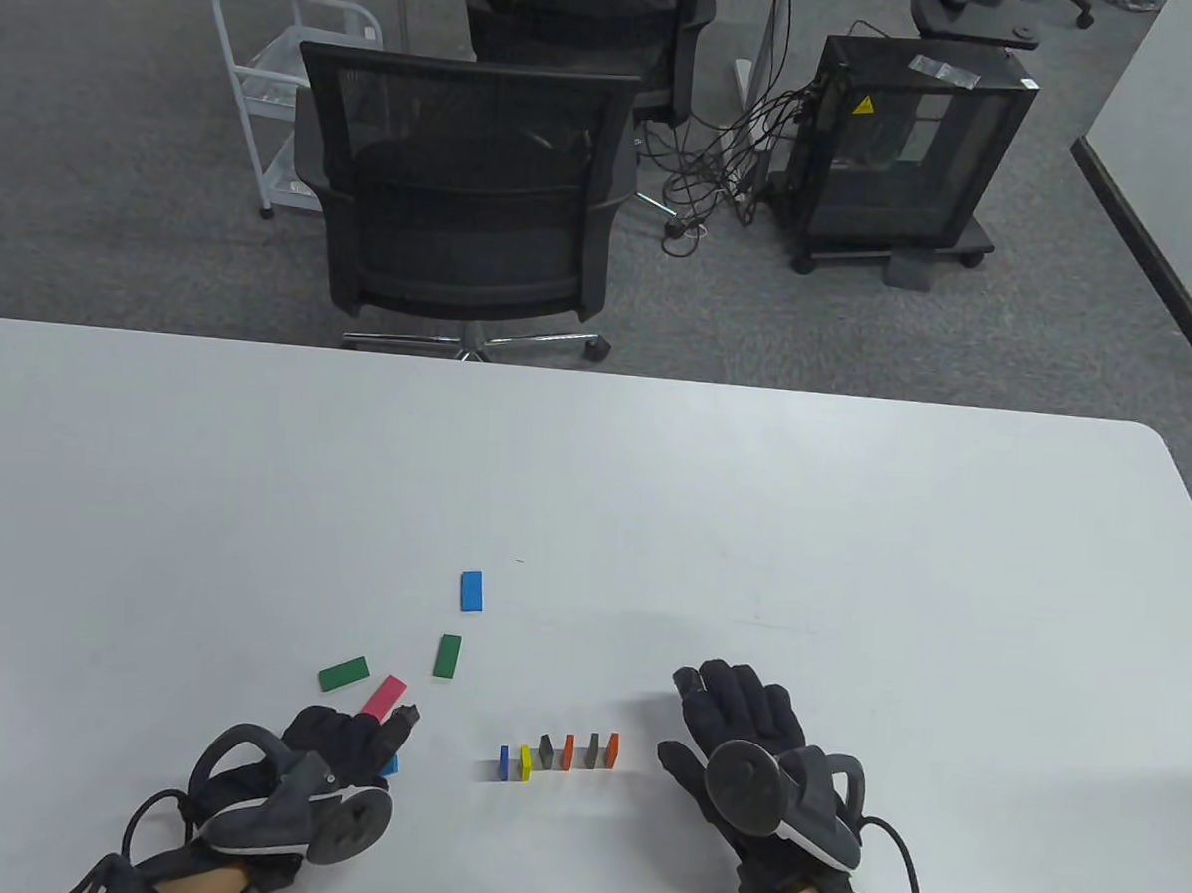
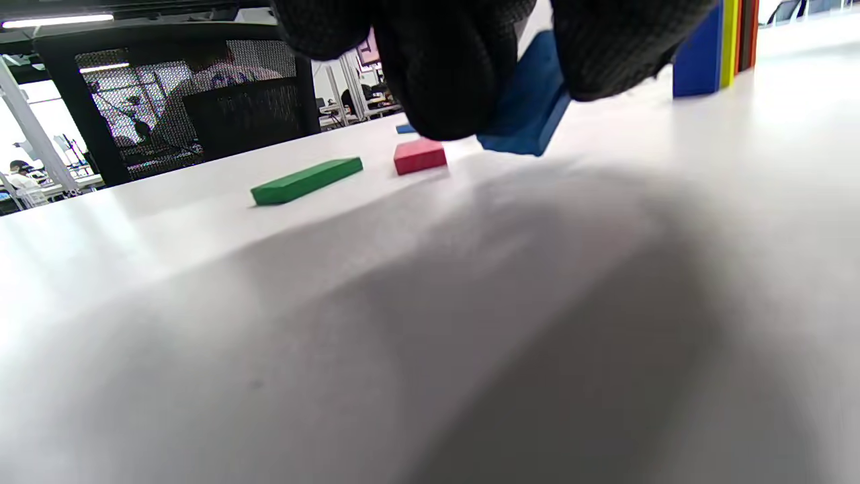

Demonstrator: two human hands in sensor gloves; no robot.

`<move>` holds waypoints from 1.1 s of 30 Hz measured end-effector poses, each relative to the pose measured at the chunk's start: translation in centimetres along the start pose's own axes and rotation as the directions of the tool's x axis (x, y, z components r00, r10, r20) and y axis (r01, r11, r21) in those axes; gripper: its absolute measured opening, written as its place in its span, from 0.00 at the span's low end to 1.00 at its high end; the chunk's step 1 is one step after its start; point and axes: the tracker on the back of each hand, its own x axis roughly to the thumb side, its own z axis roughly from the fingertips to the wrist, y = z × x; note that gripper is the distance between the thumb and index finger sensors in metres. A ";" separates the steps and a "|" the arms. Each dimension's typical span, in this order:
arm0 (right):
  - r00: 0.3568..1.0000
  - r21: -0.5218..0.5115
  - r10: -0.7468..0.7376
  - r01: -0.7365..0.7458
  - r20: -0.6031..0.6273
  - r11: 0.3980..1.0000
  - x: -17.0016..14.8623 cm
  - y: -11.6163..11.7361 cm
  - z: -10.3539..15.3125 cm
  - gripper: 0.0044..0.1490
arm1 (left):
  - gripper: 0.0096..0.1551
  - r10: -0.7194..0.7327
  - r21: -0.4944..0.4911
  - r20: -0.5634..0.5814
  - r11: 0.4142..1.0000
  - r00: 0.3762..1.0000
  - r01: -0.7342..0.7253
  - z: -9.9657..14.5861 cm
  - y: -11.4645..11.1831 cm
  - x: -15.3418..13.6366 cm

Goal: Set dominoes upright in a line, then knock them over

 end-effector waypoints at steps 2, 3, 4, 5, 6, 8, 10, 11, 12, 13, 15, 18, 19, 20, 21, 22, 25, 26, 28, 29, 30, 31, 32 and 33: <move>1.000 -0.002 -0.003 0.003 -0.002 1.000 0.0 0.0 0.0 0.46 | 0.40 0.020 0.017 0.001 1.000 1.000 -0.020 0.1 0.2 -0.1; 1.000 -0.003 -0.006 0.006 -0.002 1.000 0.0 0.0 0.0 0.46 | 0.38 0.034 0.022 -0.001 0.999 0.999 -0.034 0.1 0.2 -0.3; 1.000 -0.003 -0.007 0.007 -0.002 1.000 -0.1 0.0 0.0 0.46 | 0.35 0.046 0.026 -0.002 0.999 0.999 -0.046 0.1 0.2 -0.3; 1.000 -0.002 -0.009 0.009 -0.001 1.000 -0.1 0.0 0.0 0.46 | 0.34 0.059 0.035 -0.007 0.998 0.998 -0.059 0.1 0.2 -0.4; 1.000 -0.002 -0.010 0.010 -0.001 1.000 -0.1 0.0 0.0 0.46 | 0.33 0.066 0.037 -0.010 0.997 0.998 -0.066 0.1 0.2 -0.5; 1.000 -0.003 -0.013 0.013 -0.004 1.000 -0.2 0.0 -0.1 0.46 | 0.32 0.088 0.050 -0.021 0.995 0.996 -0.087 0.1 0.3 -0.7; 1.000 -0.008 -0.014 0.014 -0.006 1.000 -0.2 -0.1 0.0 0.46 | 0.31 0.139 0.065 -0.029 0.988 0.990 -0.137 0.1 0.5 -0.7; 1.000 -0.010 -0.016 0.016 -0.006 1.000 -0.2 -0.1 0.0 0.46 | 0.31 0.161 0.070 -0.023 0.985 0.987 -0.159 0.0 0.7 -0.6; 1.000 -0.013 -0.019 0.019 -0.006 1.000 -0.2 -0.2 0.0 0.46 | 0.31 0.183 0.075 -0.020 0.981 0.983 -0.182 -0.1 0.9 -0.4; 1.000 -0.017 -0.021 0.021 -0.005 1.000 -0.2 -0.3 0.0 0.46 | 0.31 0.201 0.080 -0.014 0.977 0.979 -0.200 -0.3 1.2 0.0; 1.000 -0.023 -0.024 0.024 -0.003 0.999 -0.2 -0.4 0.1 0.46 | 0.31 0.228 0.083 0.003 0.970 0.974 -0.228 -0.8 1.6 0.8; 0.999 -0.029 -0.033 0.033 0.000 0.999 -0.4 -0.6 0.2 0.46 | 0.31 0.281 0.061 0.009 0.958 0.960 -0.281 -2.1 1.8 1.8; 0.999 -0.031 -0.034 0.034 0.001 0.999 -0.4 -0.6 0.2 0.46 | 0.31 0.286 0.047 0.002 0.957 0.958 -0.285 -2.6 1.7 2.0; 0.999 -0.033 -0.035 0.036 0.001 0.999 -0.5 -0.7 0.2 0.46 | 0.31 0.284 0.039 -0.002 0.958 0.959 -0.284 -3.0 1.5 2.1; 0.999 -0.035 -0.036 0.036 0.002 0.999 -0.5 -0.7 0.2 0.46 | 0.31 0.282 0.031 -0.003 0.959 0.960 -0.281 -3.6 1.3 2.2; 0.999 -0.036 -0.036 0.036 0.002 0.999 -0.5 -0.7 0.3 0.46 | 0.31 0.283 0.023 -0.004 0.959 0.959 -0.283 -3.9 1.1 2.3; 0.999 -0.040 -0.043 0.043 0.002 0.998 -0.5 -0.8 0.3 0.46 | 0.31 0.297 0.019 0.009 0.955 0.955 -0.297 -4.7 1.0 2.7; 0.999 -0.038 -0.051 0.051 0.003 0.998 -0.5 -0.8 0.2 0.46 | 0.31 0.296 0.027 0.021 0.955 0.955 -0.296 -4.8 1.1 2.9; 0.998 -0.033 -0.055 0.055 0.003 0.998 -0.5 -0.8 0.2 0.46 | 0.31 0.289 0.012 0.025 0.957 0.957 -0.290 -5.0 1.2 3.2; 0.999 -0.031 -0.054 0.054 0.003 0.998 -0.5 -0.7 0.2 0.46 | 0.31 0.283 0.013 0.028 0.959 0.959 -0.283 -5.0 1.2 3.3; 0.999 -0.031 -0.050 0.050 0.003 0.998 -0.5 -0.8 0.2 0.46 | 0.31 0.283 0.009 0.035 0.959 0.958 -0.284 -5.1 1.2 3.4; 0.999 -0.032 -0.050 0.050 0.004 0.998 -0.5 -0.8 0.3 0.46 | 0.31 0.289 0.012 0.038 0.957 0.957 -0.290 -5.1 1.2 3.5; 0.999 -0.032 -0.050 0.050 0.005 0.998 -0.5 -0.8 0.3 0.46 | 0.31 0.293 0.010 0.040 0.956 0.955 -0.293 -5.2 1.2 3.5; 0.999 -0.030 -0.051 0.051 0.006 0.998 -0.4 -0.8 0.3 0.46 | 0.31 0.295 0.008 0.043 0.955 0.954 -0.296 -5.3 1.2 3.6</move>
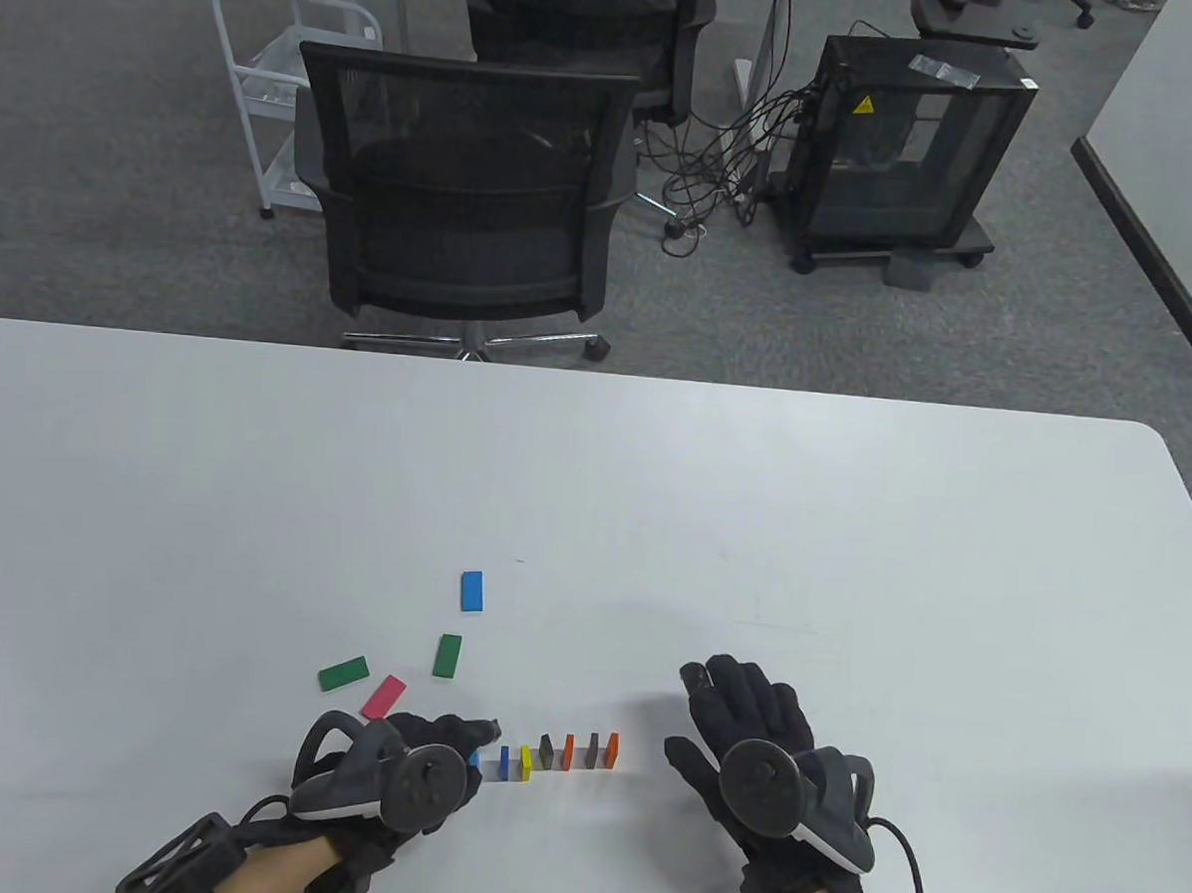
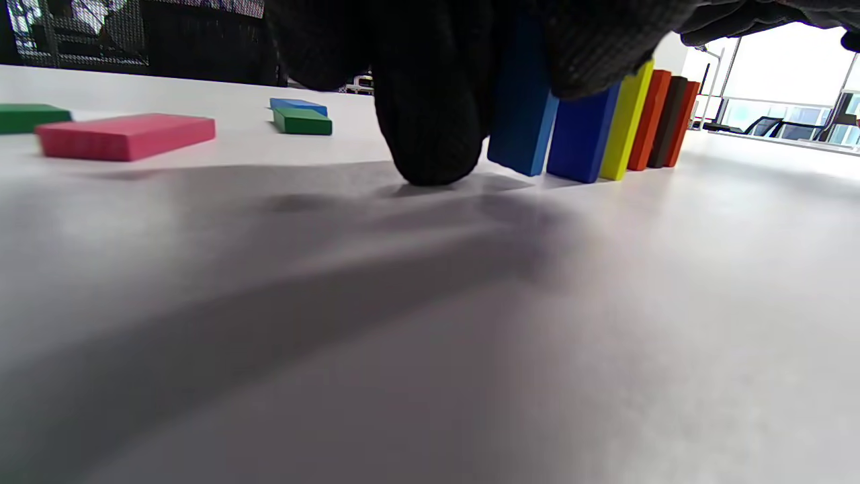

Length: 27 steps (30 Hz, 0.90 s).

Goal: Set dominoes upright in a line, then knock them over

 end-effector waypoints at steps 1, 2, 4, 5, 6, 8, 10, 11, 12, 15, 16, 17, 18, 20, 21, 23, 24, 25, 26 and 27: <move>1.000 0.001 0.000 0.000 0.002 1.000 0.0 0.0 0.0 0.46 | 0.31 0.001 -0.003 0.004 1.000 1.000 -0.001 -0.1 -0.1 0.1; 1.000 0.002 0.002 -0.002 0.003 1.000 0.0 0.0 0.0 0.46 | 0.31 0.002 -0.009 0.008 1.000 1.000 -0.001 -0.1 -0.1 0.1; 1.000 0.004 0.004 -0.004 0.004 1.000 0.1 0.1 0.0 0.46 | 0.31 0.000 -0.010 0.011 1.000 1.000 0.000 -0.2 -0.2 0.2; 1.000 0.005 0.004 -0.004 0.004 1.000 0.1 0.1 0.0 0.46 | 0.31 -0.001 -0.010 0.008 1.000 1.000 0.001 -0.2 -0.2 0.2; 1.000 0.008 0.004 -0.004 0.004 1.000 0.1 0.1 0.0 0.46 | 0.31 0.000 -0.015 0.006 1.000 1.000 0.000 -0.3 -0.2 0.2; 1.000 0.013 0.004 -0.004 0.004 1.000 0.1 0.1 0.0 0.46 | 0.31 0.007 -0.021 0.004 1.000 1.000 -0.007 -0.2 -0.1 0.2; 1.000 0.017 0.006 -0.007 0.005 1.000 0.1 0.2 0.0 0.46 | 0.32 0.010 -0.019 0.004 1.000 1.000 -0.010 -0.2 -0.2 0.2; 1.000 0.018 0.009 -0.009 0.006 1.000 0.2 0.2 0.0 0.46 | 0.32 0.009 -0.020 0.005 1.000 1.000 -0.009 -0.2 -0.2 0.2; 1.000 0.019 0.010 -0.010 0.007 1.000 0.2 0.2 0.0 0.46 | 0.32 0.008 -0.020 0.006 1.000 1.000 -0.008 -0.2 -0.2 0.2; 1.000 0.023 0.010 -0.011 0.008 1.000 0.2 0.3 0.0 0.46 | 0.33 0.008 -0.021 0.007 1.000 1.000 -0.007 -0.2 -0.1 0.2; 1.000 0.023 0.010 -0.010 0.008 1.000 0.2 0.3 0.0 0.46 | 0.33 0.008 -0.021 0.007 1.000 1.000 -0.007 -0.2 -0.1 0.2; 1.000 0.024 0.010 -0.010 0.008 1.000 0.2 0.3 0.0 0.46 | 0.33 0.008 -0.022 0.008 1.000 1.000 -0.007 -0.2 -0.1 0.3; 1.000 0.026 0.011 -0.011 0.008 1.000 0.3 0.3 0.0 0.46 | 0.34 0.006 -0.022 0.009 1.000 1.000 -0.006 -0.2 -0.1 0.3; 1.000 0.027 0.010 -0.011 0.009 1.000 0.3 0.3 0.0 0.46 | 0.34 0.006 -0.023 0.009 1.000 1.000 -0.006 -0.2 -0.1 0.3; 1.000 0.028 0.011 -0.011 0.009 1.000 0.3 0.3 0.0 0.46 | 0.34 0.007 -0.025 0.009 1.000 1.000 -0.007 -0.2 -0.1 0.3; 1.000 0.029 0.012 -0.012 0.010 1.000 0.3 0.3 0.0 0.46 | 0.35 0.008 -0.026 0.008 1.000 1.000 -0.008 -0.2 -0.1 0.3; 1.000 0.029 0.011 -0.012 0.010 0.999 0.3 0.3 0.0 0.46 | 0.35 0.009 -0.026 0.008 1.000 1.000 -0.008 -0.2 -0.1 0.3; 1.000 0.030 0.011 -0.011 0.010 0.999 0.3 0.3 0.0 0.46 | 0.35 0.009 -0.027 0.007 1.000 1.000 -0.009 -0.2 -0.1 0.3; 1.000 0.032 0.011 -0.011 0.010 0.999 0.3 0.4 0.0 0.46 | 0.35 0.010 -0.028 0.007 1.000 1.000 -0.009 -0.2 -0.1 0.3; 1.000 0.033 0.011 -0.011 0.010 0.999 0.3 0.4 0.0 0.46 | 0.35 0.010 -0.029 0.007 1.000 1.000 -0.010 -0.2 -0.1 0.3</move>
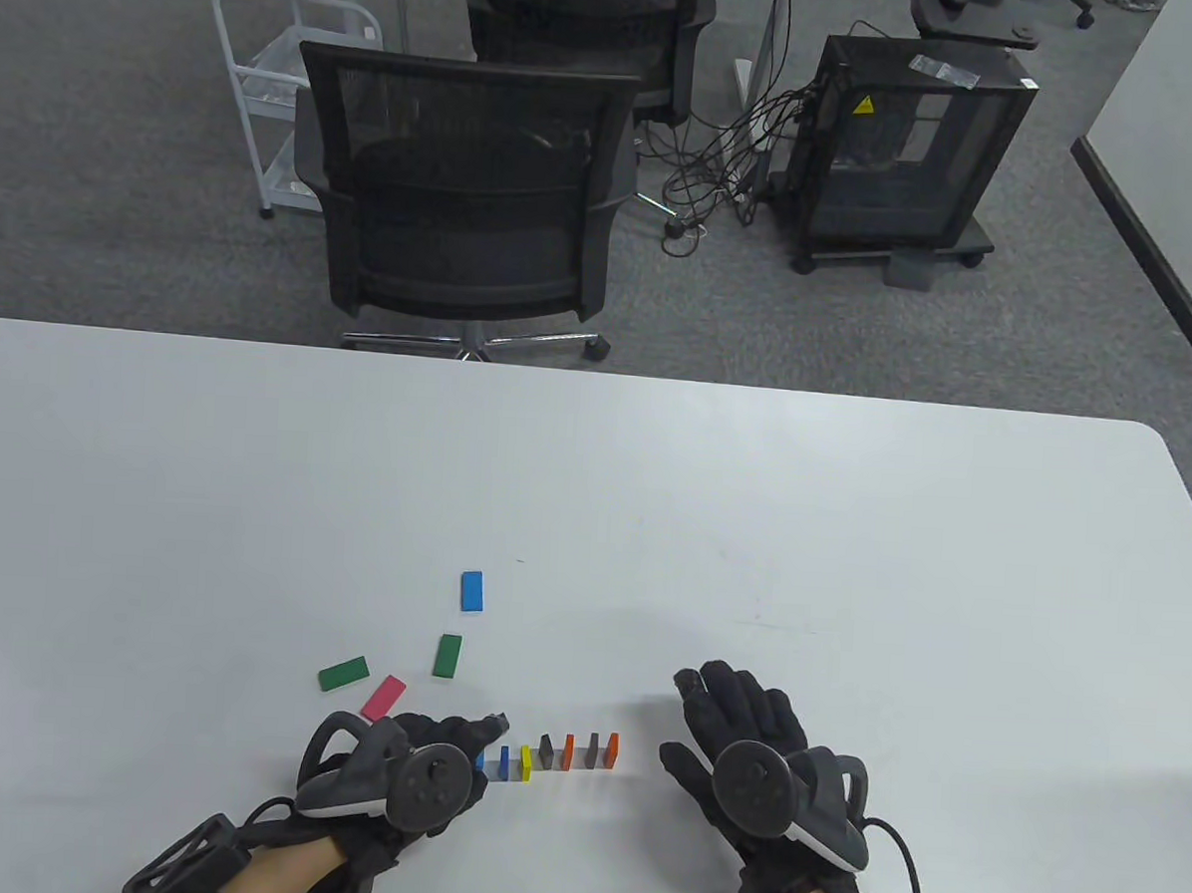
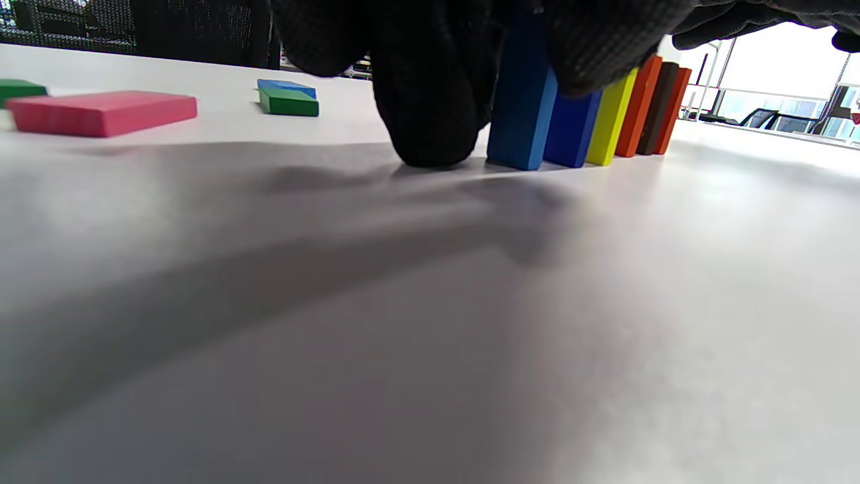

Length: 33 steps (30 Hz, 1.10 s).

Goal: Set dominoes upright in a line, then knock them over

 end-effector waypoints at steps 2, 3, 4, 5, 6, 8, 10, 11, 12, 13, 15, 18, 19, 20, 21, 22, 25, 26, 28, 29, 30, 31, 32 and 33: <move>1.000 0.003 0.000 0.000 0.000 1.000 0.0 0.0 0.0 0.46 | 0.35 0.001 -0.001 0.000 1.000 1.000 -0.001 0.0 0.0 0.0; 1.000 0.005 0.000 0.000 0.001 1.000 0.0 0.0 0.0 0.46 | 0.35 0.003 -0.002 0.000 1.000 1.000 -0.003 0.0 0.0 0.0; 1.000 0.006 0.001 -0.001 0.001 1.000 0.0 0.0 0.0 0.46 | 0.35 0.003 -0.002 -0.001 1.000 1.000 -0.003 0.0 0.0 0.0; 1.000 0.007 0.001 -0.001 0.002 1.000 0.1 0.1 0.0 0.46 | 0.36 0.003 -0.002 -0.001 1.000 1.000 -0.003 0.0 0.0 0.0; 1.000 0.008 0.002 -0.002 0.002 1.000 0.1 0.1 0.0 0.46 | 0.36 0.006 -0.002 -0.002 1.000 1.000 -0.006 0.0 0.0 0.0; 1.000 0.011 0.002 -0.002 0.003 1.000 0.1 0.1 0.0 0.46 | 0.36 0.010 -0.004 -0.002 1.000 1.000 -0.010 0.0 0.0 -0.1; 1.000 0.013 0.001 -0.001 0.003 1.000 0.1 0.1 0.0 0.46 | 0.37 0.021 -0.023 0.000 1.000 1.000 -0.021 0.1 0.1 -0.1; 1.000 0.014 0.000 0.000 0.003 1.000 0.1 0.1 -0.1 0.46 | 0.39 0.031 -0.043 0.003 0.999 1.000 -0.031 0.1 0.2 -0.2; 1.000 0.014 0.000 0.000 0.002 1.000 0.1 0.1 -0.1 0.46 | 0.40 0.037 -0.058 0.005 0.998 0.999 -0.037 0.2 0.4 -0.3; 1.000 0.011 -0.002 0.002 -0.002 1.000 0.0 0.0 -0.1 0.46 | 0.41 0.047 -0.062 0.005 0.997 0.999 -0.046 0.4 0.8 -0.4; 1.000 0.001 -0.006 0.006 -0.009 1.000 -0.1 -0.2 -0.1 0.46 | 0.42 0.051 -0.048 -0.003 0.998 0.999 -0.051 0.6 1.8 -0.7; 1.000 -0.010 -0.011 0.011 -0.015 1.000 -0.2 -0.5 0.0 0.46 | 0.39 0.063 -0.039 -0.048 0.997 0.997 -0.065 0.5 3.3 -1.8; 1.000 -0.010 -0.011 0.011 -0.016 1.000 -0.2 -0.5 -0.1 0.46 | 0.38 0.060 -0.029 -0.067 0.998 0.996 -0.062 0.3 3.6 -2.1; 1.000 -0.011 -0.011 0.011 -0.017 1.000 -0.2 -0.5 -0.1 0.46 | 0.37 0.048 -0.012 -0.096 0.999 0.994 -0.049 0.0 4.0 -2.6; 1.000 -0.011 -0.010 0.010 -0.018 1.000 -0.2 -0.5 -0.1 0.46 | 0.37 0.037 -0.003 -0.117 0.999 0.992 -0.038 -0.4 4.3 -3.0; 1.000 -0.011 -0.011 0.011 -0.019 1.000 -0.2 -0.5 -0.1 0.46 | 0.36 0.020 0.004 -0.151 1.000 0.988 -0.019 -1.0 4.7 -3.6; 1.000 -0.013 -0.020 0.019 -0.021 1.000 -0.2 -0.6 -0.1 0.46 | 0.36 -0.019 -0.020 -0.228 1.000 0.974 0.015 -3.2 5.5 -5.0; 1.000 -0.014 -0.021 0.021 -0.022 1.000 -0.2 -0.6 -0.1 0.46 | 0.36 -0.027 -0.030 -0.246 0.999 0.969 0.020 -3.8 5.6 -5.3; 1.000 -0.013 -0.021 0.021 -0.016 1.000 -0.2 -0.5 -0.1 0.46 | 0.37 -0.057 -0.066 -0.296 0.997 0.953 0.039 -5.7 5.8 -6.3; 1.000 -0.010 -0.018 0.017 -0.012 1.000 -0.1 -0.4 -0.1 0.46 | 0.37 -0.069 -0.089 -0.316 0.995 0.946 0.043 -6.7 5.8 -6.7; 1.000 -0.009 -0.015 0.015 -0.010 1.000 0.0 -0.4 -0.1 0.46 | 0.37 -0.075 -0.104 -0.329 0.994 0.941 0.043 -7.3 5.8 -6.9; 1.000 -0.010 -0.012 0.012 -0.006 1.000 0.0 -0.4 -0.1 0.46 | 0.37 -0.084 -0.127 -0.344 0.991 0.935 0.042 -8.2 5.7 -7.2; 1.000 -0.013 -0.007 0.007 -0.002 1.000 0.1 -0.5 -0.1 0.46 | 0.38 -0.090 -0.147 -0.360 0.988 0.929 0.038 -9.1 5.6 -7.6; 1.000 -0.015 -0.006 0.006 -0.001 1.000 0.1 -0.5 0.0 0.46 | 0.38 -0.095 -0.160 -0.370 0.986 0.924 0.037 -9.7 5.5 -7.7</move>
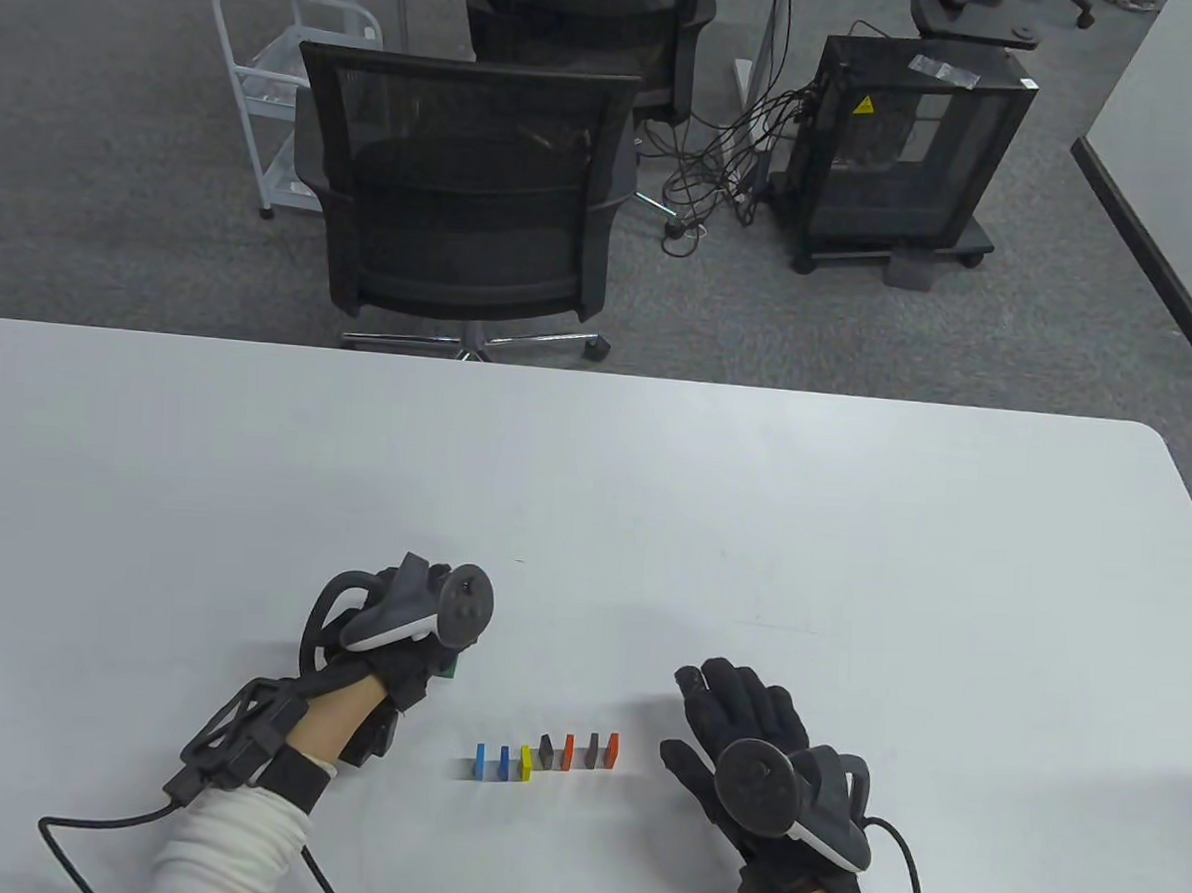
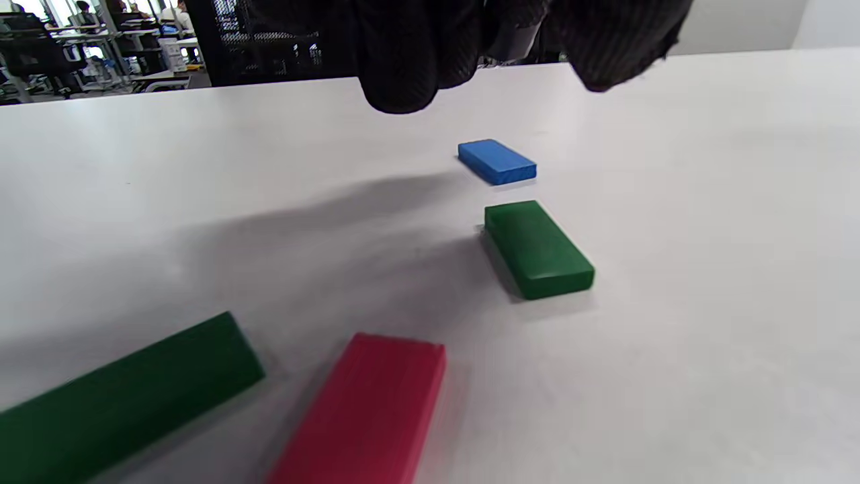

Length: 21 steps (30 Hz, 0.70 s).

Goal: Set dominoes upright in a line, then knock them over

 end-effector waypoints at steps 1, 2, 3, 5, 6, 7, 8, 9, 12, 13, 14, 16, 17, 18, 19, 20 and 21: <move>1.000 -0.004 0.002 -0.002 0.002 1.000 0.0 0.0 0.0 0.46 | 0.38 -0.004 -0.019 -0.014 1.000 1.000 0.004 -0.9 0.0 0.1; 1.000 -0.004 0.003 -0.003 0.003 1.000 0.1 0.0 0.1 0.46 | 0.38 -0.009 -0.031 -0.030 0.999 1.000 0.008 -1.6 -0.1 0.2; 1.000 -0.005 0.004 -0.004 0.006 1.000 0.1 0.0 0.1 0.46 | 0.40 -0.015 -0.040 -0.043 0.999 0.999 0.013 -2.1 -0.1 0.2; 1.000 -0.003 0.010 -0.010 0.011 1.000 0.2 0.1 0.1 0.46 | 0.44 -0.034 -0.047 -0.094 0.998 0.995 0.029 -3.5 -0.3 0.3; 1.000 -0.003 0.011 -0.011 0.012 1.000 0.2 0.1 0.1 0.46 | 0.45 -0.037 -0.051 -0.103 0.998 0.994 0.032 -3.8 -0.4 0.3; 1.000 -0.002 0.013 -0.013 0.013 1.000 0.2 0.1 0.1 0.46 | 0.45 -0.047 -0.060 -0.109 0.997 0.993 0.041 -4.4 -0.6 0.4; 1.000 -0.003 0.012 -0.012 0.013 1.000 0.2 0.1 0.1 0.46 | 0.45 -0.061 -0.071 -0.123 0.996 0.991 0.052 -4.9 -0.7 0.4; 1.000 -0.003 0.010 -0.010 0.013 1.000 0.2 0.1 0.1 0.46 | 0.44 -0.067 -0.074 -0.132 0.996 0.989 0.058 -5.1 -0.8 0.5; 1.000 -0.006 0.009 -0.009 0.013 1.000 0.2 0.1 0.1 0.46 | 0.40 -0.094 -0.082 -0.157 0.993 0.983 0.082 -5.9 -0.9 0.7; 1.000 -0.005 0.010 -0.010 0.012 1.000 0.2 0.1 0.1 0.46 | 0.39 -0.096 -0.078 -0.157 0.993 0.983 0.085 -6.1 -0.9 0.8; 1.000 -0.004 0.011 -0.011 0.011 1.000 0.2 0.1 0.1 0.46 | 0.38 -0.103 -0.077 -0.148 0.993 0.984 0.092 -6.2 -0.9 0.9; 1.000 -0.001 0.013 -0.013 0.011 1.000 0.2 0.1 0.1 0.46 | 0.35 -0.106 -0.083 -0.152 0.992 0.983 0.095 -6.4 -0.8 0.9; 1.000 0.000 0.014 -0.014 0.010 1.000 0.2 0.1 0.1 0.46 | 0.33 -0.101 -0.082 -0.149 0.993 0.984 0.090 -6.4 -0.9 0.9; 1.000 0.002 0.016 -0.016 0.010 1.000 0.2 0.1 0.1 0.46 | 0.32 -0.100 -0.083 -0.143 0.993 0.985 0.088 -6.4 -0.9 0.9; 1.000 0.003 0.016 -0.016 0.010 1.000 0.2 0.1 0.1 0.46 | 0.31 -0.099 -0.081 -0.136 0.993 0.986 0.088 -6.3 -0.9 0.9; 1.000 0.005 0.017 -0.017 0.010 1.000 0.2 0.1 0.1 0.46 | 0.30 -0.114 -0.082 -0.126 0.991 0.986 0.104 -6.4 -0.9 0.9; 1.000 0.007 0.018 -0.018 0.011 1.000 0.2 0.1 0.1 0.46 | 0.30 -0.112 -0.081 -0.128 0.992 0.985 0.102 -6.3 -0.9 0.9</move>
